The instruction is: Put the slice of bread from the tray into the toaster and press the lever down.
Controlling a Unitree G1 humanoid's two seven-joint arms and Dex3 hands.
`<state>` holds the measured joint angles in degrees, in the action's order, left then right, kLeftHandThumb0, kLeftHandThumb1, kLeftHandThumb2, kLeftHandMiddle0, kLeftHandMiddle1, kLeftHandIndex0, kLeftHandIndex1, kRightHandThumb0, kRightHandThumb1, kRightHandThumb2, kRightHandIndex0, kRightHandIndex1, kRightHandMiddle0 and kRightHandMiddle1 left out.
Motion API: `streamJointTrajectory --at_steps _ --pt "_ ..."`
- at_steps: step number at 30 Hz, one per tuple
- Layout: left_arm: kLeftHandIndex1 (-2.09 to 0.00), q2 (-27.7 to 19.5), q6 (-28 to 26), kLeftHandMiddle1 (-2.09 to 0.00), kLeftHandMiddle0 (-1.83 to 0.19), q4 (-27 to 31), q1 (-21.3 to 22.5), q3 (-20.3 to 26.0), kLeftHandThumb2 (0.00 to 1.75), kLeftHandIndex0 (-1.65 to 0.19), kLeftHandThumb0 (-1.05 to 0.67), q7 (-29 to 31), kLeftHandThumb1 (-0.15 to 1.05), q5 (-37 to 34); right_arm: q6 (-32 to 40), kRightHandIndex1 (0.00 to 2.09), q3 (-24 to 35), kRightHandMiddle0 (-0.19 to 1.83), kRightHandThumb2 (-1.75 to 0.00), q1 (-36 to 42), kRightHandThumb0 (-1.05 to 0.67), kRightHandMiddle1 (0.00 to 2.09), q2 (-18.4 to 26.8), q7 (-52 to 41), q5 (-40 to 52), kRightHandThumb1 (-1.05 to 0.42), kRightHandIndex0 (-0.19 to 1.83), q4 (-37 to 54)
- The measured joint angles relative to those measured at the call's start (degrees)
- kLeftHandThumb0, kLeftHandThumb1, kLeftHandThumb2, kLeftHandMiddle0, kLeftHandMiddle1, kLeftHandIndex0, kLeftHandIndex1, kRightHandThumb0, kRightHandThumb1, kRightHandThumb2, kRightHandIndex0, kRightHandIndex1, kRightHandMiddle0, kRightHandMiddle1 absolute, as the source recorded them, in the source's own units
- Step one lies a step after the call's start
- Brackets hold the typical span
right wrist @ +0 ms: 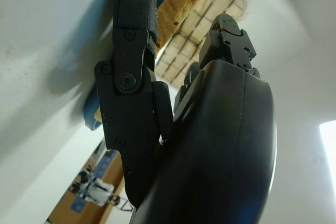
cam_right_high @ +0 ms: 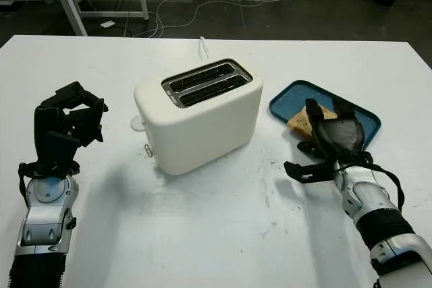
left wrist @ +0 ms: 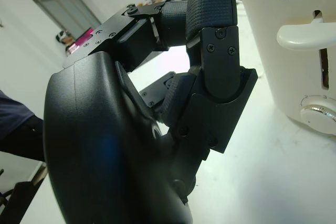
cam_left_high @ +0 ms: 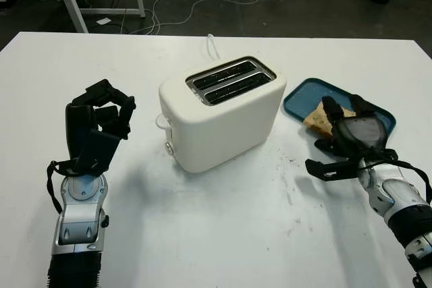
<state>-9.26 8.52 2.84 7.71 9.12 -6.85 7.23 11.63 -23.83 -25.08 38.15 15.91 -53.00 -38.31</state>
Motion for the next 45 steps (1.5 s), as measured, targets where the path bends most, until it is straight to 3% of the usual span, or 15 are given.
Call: streamJointTrajectory --at_steps 2,3,4,5,6,8,15,23,26,33,39,40,41,42,45 --pt "-1.56 -0.01 0.0 -1.52 -1.36 0.0 0.0 0.0 0.54 -1.13 -0.82 -0.02 0.83 0.12 1.63 0.0 -0.76 0.02 -0.23 -0.3 -0.6 0.01 0.01 0.02 -0.49 -0.92 0.0 -0.24" --pt "-1.55 0.0 0.07 -1.52 -1.36 0.0 -0.01 0.0 0.54 -1.13 -0.82 -0.02 0.83 0.14 2.39 0.12 -1.19 0.04 -0.24 -0.45 -0.56 0.23 0.01 -0.31 -1.13 -0.92 0.02 -0.24" --pt "-1.55 0.0 0.18 -1.52 -1.36 0.0 -0.01 0.01 0.53 -1.13 -0.82 -0.02 0.83 0.14 2.95 0.89 -1.57 0.02 -0.22 -0.61 -0.54 0.97 0.01 -1.17 -1.56 -0.92 0.01 -0.22" --pt "-1.56 0.0 0.27 -1.53 -1.37 0.0 -0.01 0.01 0.53 -1.13 -0.82 -0.02 0.83 0.14 3.1 1.39 -1.71 0.14 -0.19 -0.71 -0.52 1.43 0.07 -2.0 -1.61 -0.91 0.6 0.02" --pt "-1.57 0.0 0.29 -1.53 -1.37 0.0 -0.01 0.04 0.53 -1.13 -0.82 -0.02 0.84 0.13 3.1 1.57 -1.81 0.19 -0.18 -0.82 -0.51 1.58 0.16 -2.84 -1.61 -0.91 1.08 0.32" --pt "-1.57 0.0 0.3 -1.53 -1.36 0.0 -0.01 0.13 0.53 -1.13 -0.82 -0.01 0.84 0.09 3.13 1.71 -2.38 0.24 -0.19 -0.86 -0.46 1.71 0.78 -4.24 -2.1 -0.9 1.47 1.16" --pt "-1.57 -0.02 0.3 -1.53 -1.36 0.11 -0.02 0.3 0.51 -1.12 -0.83 -0.01 0.84 0.1 3.96 1.75 -5.08 0.18 -0.61 -0.26 -0.41 1.75 3.17 -8.16 -6.33 -0.68 1.57 4.72" --pt "-1.57 -0.02 0.45 -1.53 -1.36 0.14 -0.02 0.35 0.5 -1.12 -0.82 -0.03 0.85 0.26 3.97 1.75 -4.77 0.31 -0.84 0.77 -0.41 1.75 3.37 -11.2 -6.32 -0.64 1.57 6.97" --pt "-1.57 -0.03 1.01 -1.53 -1.36 0.13 -0.02 0.35 0.5 -1.12 -0.82 -0.03 0.85 0.21 3.78 1.75 -4.15 0.25 -0.79 1.39 -0.42 1.75 3.37 -9.89 -6.29 -0.67 1.57 7.26" --pt "-1.57 -0.02 1.3 -1.53 -1.37 0.12 -0.02 0.33 0.49 -1.14 -0.84 -0.02 0.85 0.17 1.68 1.75 -2.89 0.19 -0.34 2.12 -0.49 1.75 3.38 -6.24 -6.0 -0.88 1.57 7.15" --pt "-1.57 -0.02 1.31 -1.53 -1.36 0.12 -0.02 0.33 0.48 -1.13 -0.83 -0.01 0.85 0.13 -3.36 1.75 -1.61 0.15 -0.56 2.42 -0.54 1.75 3.35 1.95 -4.18 -0.92 1.57 3.59" --pt "-1.57 -0.02 1.31 -1.53 -1.36 0.12 -0.02 0.32 0.48 -1.13 -0.83 -0.01 0.85 0.13 -3.97 1.75 -1.51 0.37 -0.61 2.41 -0.54 1.75 3.35 2.68 -3.97 -0.92 1.57 3.15" --pt "-1.57 -0.02 1.31 -1.53 -1.36 0.11 -0.02 0.32 0.48 -1.13 -0.83 -0.01 0.85 0.13 -4.54 1.75 -1.35 1.02 -0.68 2.41 -0.55 1.75 3.36 3.11 -3.82 -0.92 1.57 2.83" --pt "-1.57 -0.02 1.31 -1.54 -1.36 0.11 -0.02 0.32 0.48 -1.13 -0.83 -0.01 0.85 0.13 -4.97 1.75 -1.11 1.29 -0.72 2.4 -0.56 1.75 3.36 3.1 -3.37 -0.92 1.57 2.64" --pt "-1.58 -0.02 1.31 -1.53 -1.35 0.11 -0.01 0.32 0.48 -1.13 -0.83 0.01 0.85 0.0 -7.05 1.75 0.02 1.54 -0.77 2.08 -0.62 1.75 3.35 2.71 -1.02 -0.92 1.57 1.71"
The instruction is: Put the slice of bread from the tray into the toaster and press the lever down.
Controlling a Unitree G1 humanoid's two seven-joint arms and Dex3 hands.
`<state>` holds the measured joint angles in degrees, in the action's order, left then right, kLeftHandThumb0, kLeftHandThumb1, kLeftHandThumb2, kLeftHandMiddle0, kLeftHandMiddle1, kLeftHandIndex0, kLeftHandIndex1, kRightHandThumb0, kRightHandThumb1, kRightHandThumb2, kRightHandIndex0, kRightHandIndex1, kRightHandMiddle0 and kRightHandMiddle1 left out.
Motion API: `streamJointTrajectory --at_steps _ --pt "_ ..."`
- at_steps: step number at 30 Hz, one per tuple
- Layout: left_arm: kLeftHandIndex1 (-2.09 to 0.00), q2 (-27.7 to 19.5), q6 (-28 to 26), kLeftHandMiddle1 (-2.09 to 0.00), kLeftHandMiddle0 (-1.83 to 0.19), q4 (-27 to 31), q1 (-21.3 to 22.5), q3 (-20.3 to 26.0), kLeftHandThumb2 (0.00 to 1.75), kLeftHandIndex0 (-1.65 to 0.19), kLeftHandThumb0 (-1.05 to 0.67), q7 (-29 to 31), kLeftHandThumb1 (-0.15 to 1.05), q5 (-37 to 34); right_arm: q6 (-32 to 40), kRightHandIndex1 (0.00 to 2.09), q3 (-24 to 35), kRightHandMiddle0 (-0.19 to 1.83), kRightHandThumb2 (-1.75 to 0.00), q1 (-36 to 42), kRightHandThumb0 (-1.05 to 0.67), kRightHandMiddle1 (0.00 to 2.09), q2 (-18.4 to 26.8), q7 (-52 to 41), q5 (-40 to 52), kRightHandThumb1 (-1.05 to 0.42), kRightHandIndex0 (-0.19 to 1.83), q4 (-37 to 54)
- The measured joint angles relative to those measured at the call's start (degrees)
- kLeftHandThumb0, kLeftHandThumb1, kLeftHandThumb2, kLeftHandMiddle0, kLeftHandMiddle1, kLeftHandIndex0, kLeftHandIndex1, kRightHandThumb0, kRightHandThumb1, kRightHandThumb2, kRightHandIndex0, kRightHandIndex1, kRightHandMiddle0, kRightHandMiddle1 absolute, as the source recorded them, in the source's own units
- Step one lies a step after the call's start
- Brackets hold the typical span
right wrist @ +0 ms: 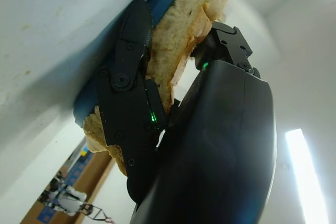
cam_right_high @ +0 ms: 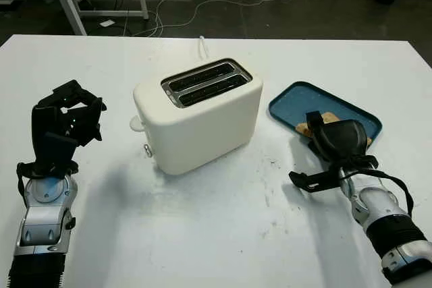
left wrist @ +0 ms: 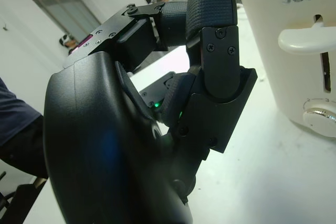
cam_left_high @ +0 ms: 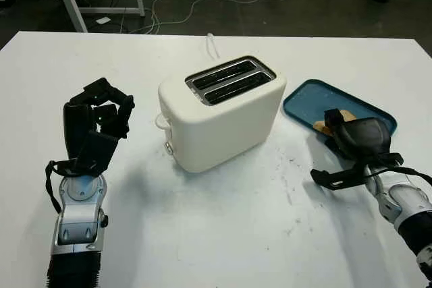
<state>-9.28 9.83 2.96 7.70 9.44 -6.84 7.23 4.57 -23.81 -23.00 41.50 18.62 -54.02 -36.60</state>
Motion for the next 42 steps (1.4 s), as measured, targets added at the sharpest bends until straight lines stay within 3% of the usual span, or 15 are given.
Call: streamJointTrajectory --at_steps 20,24,33,35,37,42 --pt "-1.58 0.0 -0.04 -1.54 -1.36 0.01 0.0 0.0 0.49 -1.12 -0.82 -0.06 0.86 0.31 -5.15 1.75 5.74 1.56 -0.84 -0.67 -0.76 1.75 0.02 -5.16 7.1 -0.92 1.57 0.11" --pt "-1.58 0.01 -0.04 -1.55 -1.36 0.01 0.0 0.0 0.49 -1.12 -0.83 -0.08 0.86 0.29 -6.07 1.75 7.8 1.38 -0.78 -0.66 -0.8 1.75 0.02 -7.64 10.77 -0.92 1.57 0.94" --pt "-1.59 0.01 0.04 -1.54 -1.36 -0.05 0.0 0.01 0.5 -1.12 -0.82 -0.12 0.85 0.27 -11.83 1.75 13.85 1.57 -0.77 -0.78 -0.81 1.75 0.07 -10.36 19.43 -0.92 1.57 1.1" --pt "-1.59 0.01 0.08 -1.54 -1.36 -0.06 0.0 0.0 0.5 -1.12 -0.82 -0.15 0.85 0.29 -13.87 1.75 15.3 1.11 -0.72 -1.63 -0.76 1.75 0.62 -8.37 19.64 -0.92 1.57 0.31" --pt "-1.59 0.01 0.16 -1.55 -1.36 -0.07 -0.01 0.01 0.51 -1.11 -0.82 -0.22 0.85 0.32 -16.59 1.75 16.73 0.78 -0.69 -3.46 -0.74 1.75 1.81 -4.99 19.63 -0.92 1.57 -1.31" --pt "-1.57 0.01 0.21 -1.54 -1.35 -0.07 -0.01 0.01 0.51 -1.11 -0.82 -0.22 0.85 0.37 -18.85 1.75 20.24 0.48 -0.52 -10.04 -0.64 1.75 5.45 -4.92 21.52 -0.92 1.51 -2.14"
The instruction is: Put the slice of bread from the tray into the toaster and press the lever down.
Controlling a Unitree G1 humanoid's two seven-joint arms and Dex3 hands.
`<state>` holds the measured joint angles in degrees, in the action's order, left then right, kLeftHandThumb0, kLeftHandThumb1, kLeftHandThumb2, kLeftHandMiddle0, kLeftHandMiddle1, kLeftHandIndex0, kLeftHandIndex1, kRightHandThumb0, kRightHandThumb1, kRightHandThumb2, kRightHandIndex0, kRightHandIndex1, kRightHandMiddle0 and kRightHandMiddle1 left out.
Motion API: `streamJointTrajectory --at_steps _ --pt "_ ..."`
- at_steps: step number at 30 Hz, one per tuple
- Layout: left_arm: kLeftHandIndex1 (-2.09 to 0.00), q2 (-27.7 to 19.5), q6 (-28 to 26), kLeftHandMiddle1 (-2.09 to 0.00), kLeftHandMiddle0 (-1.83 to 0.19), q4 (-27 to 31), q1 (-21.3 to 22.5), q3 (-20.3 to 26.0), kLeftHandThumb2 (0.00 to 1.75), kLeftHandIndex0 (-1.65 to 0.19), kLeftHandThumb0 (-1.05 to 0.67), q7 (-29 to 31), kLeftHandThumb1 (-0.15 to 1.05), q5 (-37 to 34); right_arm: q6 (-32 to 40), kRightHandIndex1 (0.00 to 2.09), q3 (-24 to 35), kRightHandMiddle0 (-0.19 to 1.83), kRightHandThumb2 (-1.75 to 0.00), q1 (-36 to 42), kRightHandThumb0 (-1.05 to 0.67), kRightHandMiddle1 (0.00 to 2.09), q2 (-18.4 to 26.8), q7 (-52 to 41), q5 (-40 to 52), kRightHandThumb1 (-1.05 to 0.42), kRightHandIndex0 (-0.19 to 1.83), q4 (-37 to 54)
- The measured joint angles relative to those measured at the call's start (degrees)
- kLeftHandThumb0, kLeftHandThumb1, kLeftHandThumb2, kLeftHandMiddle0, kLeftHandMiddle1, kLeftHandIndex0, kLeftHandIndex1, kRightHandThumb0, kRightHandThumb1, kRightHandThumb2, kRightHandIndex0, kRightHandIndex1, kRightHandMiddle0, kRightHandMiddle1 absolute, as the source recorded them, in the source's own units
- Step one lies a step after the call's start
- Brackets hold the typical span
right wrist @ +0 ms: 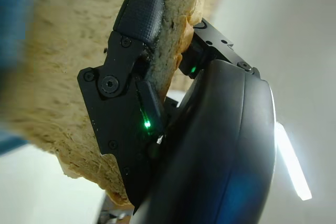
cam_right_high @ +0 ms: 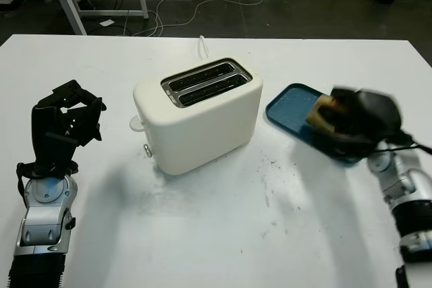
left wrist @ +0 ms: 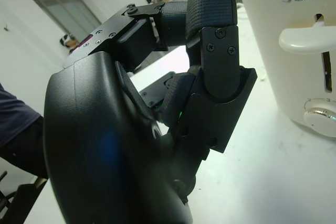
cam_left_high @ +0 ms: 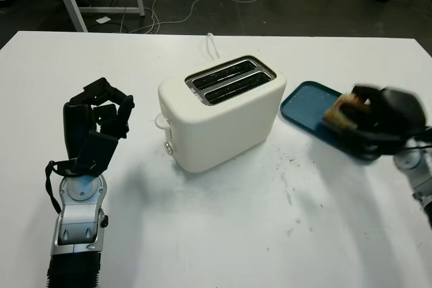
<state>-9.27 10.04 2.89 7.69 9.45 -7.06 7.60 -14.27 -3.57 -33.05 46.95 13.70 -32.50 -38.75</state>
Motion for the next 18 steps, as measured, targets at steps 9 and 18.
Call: streamJointTrajectory --at_steps 9,18 --pt "-1.56 -0.02 0.16 -1.53 -1.35 -0.01 -0.09 0.02 0.5 -1.11 -0.82 -0.01 0.85 0.05 -11.2 1.75 3.16 0.31 -0.35 -19.82 -0.58 1.75 3.18 -15.52 11.49 -0.92 0.46 -5.88" --pt "-1.56 -0.02 0.11 -1.54 -1.36 0.12 -0.23 0.03 0.51 -1.12 -0.82 -0.58 0.84 0.3 -15.88 1.75 3.32 0.53 -0.16 -39.72 -0.63 1.75 -0.3 -36.22 22.02 -0.92 0.59 -13.82"
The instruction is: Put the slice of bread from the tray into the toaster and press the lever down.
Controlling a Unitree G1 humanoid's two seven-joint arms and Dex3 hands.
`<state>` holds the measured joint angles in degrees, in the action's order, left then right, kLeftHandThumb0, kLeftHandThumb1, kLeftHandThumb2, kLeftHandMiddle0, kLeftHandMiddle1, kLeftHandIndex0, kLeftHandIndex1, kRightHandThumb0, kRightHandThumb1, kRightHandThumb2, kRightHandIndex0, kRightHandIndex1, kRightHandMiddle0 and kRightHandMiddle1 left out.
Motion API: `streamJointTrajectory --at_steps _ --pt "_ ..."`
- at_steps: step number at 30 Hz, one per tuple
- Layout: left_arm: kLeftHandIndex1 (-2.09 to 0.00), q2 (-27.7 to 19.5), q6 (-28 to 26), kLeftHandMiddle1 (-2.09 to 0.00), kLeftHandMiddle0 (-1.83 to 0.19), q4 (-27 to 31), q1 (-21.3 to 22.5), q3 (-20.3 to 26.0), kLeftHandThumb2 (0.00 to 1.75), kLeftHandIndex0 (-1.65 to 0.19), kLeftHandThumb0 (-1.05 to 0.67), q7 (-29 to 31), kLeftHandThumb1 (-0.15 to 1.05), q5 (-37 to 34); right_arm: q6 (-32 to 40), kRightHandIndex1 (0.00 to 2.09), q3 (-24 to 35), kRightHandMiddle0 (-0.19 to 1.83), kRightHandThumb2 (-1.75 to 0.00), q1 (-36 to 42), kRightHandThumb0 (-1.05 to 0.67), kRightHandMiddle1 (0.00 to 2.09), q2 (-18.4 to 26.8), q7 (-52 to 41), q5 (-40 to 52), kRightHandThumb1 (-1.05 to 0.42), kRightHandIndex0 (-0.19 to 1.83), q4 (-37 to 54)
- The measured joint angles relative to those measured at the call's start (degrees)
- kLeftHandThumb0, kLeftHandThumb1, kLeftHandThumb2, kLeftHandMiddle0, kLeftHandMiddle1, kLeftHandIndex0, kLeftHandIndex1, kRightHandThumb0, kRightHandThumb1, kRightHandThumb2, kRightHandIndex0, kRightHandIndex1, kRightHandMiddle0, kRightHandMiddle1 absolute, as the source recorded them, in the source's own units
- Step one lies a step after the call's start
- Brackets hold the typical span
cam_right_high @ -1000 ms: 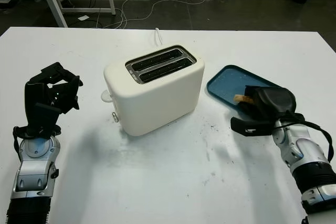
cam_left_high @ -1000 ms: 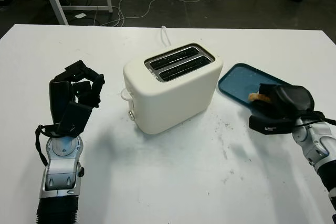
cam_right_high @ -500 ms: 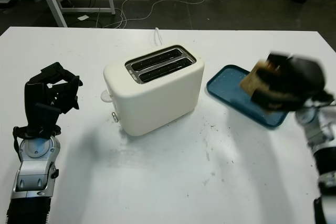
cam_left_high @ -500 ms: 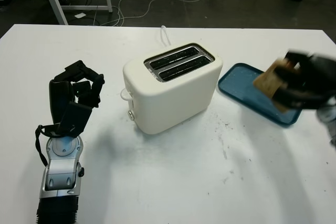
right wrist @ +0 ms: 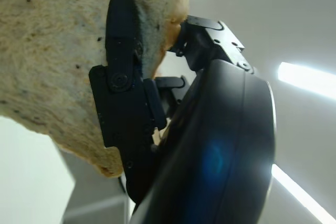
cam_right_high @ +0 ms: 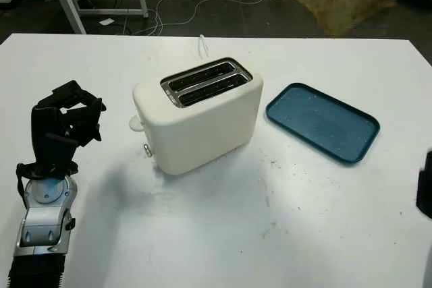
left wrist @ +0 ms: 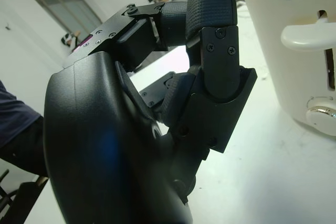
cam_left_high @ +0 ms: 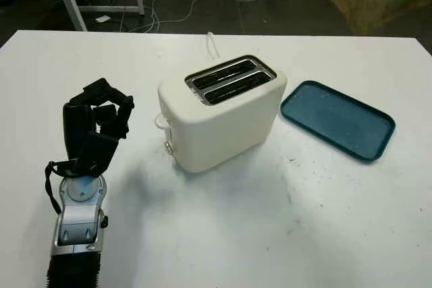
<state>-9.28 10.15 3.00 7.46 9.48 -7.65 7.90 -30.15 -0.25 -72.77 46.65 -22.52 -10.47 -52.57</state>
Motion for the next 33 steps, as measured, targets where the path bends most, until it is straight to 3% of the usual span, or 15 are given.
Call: streamJointTrajectory --at_steps 4,7,10,12,16,33 --pt "-1.57 0.0 0.0 -1.54 -1.36 0.02 -0.05 -0.02 0.52 -1.12 -0.82 0.02 0.84 -0.08 1.37 1.75 1.26 0.56 -0.12 -3.24 -0.52 1.74 -4.67 -10.61 7.14 -0.92 0.67 0.01" --pt "-1.57 0.0 0.0 -1.54 -1.36 0.02 -0.08 -0.02 0.53 -1.12 -0.82 0.0 0.84 -0.07 4.76 1.72 1.48 0.77 -0.09 -3.8 -0.53 1.58 -7.97 -14.99 9.81 -0.92 0.82 0.79" --pt "-1.57 0.0 0.0 -1.54 -1.35 0.02 -0.09 -0.04 0.53 -1.11 -0.82 0.0 0.84 -0.07 6.14 1.65 0.98 0.91 -0.1 -3.85 -0.49 1.55 -11.06 -17.07 9.89 -0.92 1.01 1.64" --pt "-1.58 0.0 0.0 -1.55 -1.35 0.02 -0.09 -0.05 0.52 -1.11 -0.82 0.0 0.84 -0.06 8.28 1.72 0.38 0.87 -0.15 -3.86 -0.42 1.69 -13.18 -19.17 10.37 -0.92 1.02 2.52" --pt "-1.58 -0.03 0.01 -1.55 -1.34 0.02 -0.1 -0.05 0.52 -1.11 -0.81 -0.09 0.84 0.02 10.72 1.74 -1.53 0.86 -0.2 -3.85 -0.44 1.74 -16.46 -21.72 9.93 -0.92 1.07 2.88" --pt "-1.58 -0.04 -0.05 -1.55 -1.36 0.06 -0.08 -0.08 0.5 -1.13 -0.83 0.02 0.84 -0.09 7.5 1.75 -5.61 0.81 -0.34 -0.87 -0.53 1.75 -18.83 -25.1 7.0 -0.92 1.02 -2.29"
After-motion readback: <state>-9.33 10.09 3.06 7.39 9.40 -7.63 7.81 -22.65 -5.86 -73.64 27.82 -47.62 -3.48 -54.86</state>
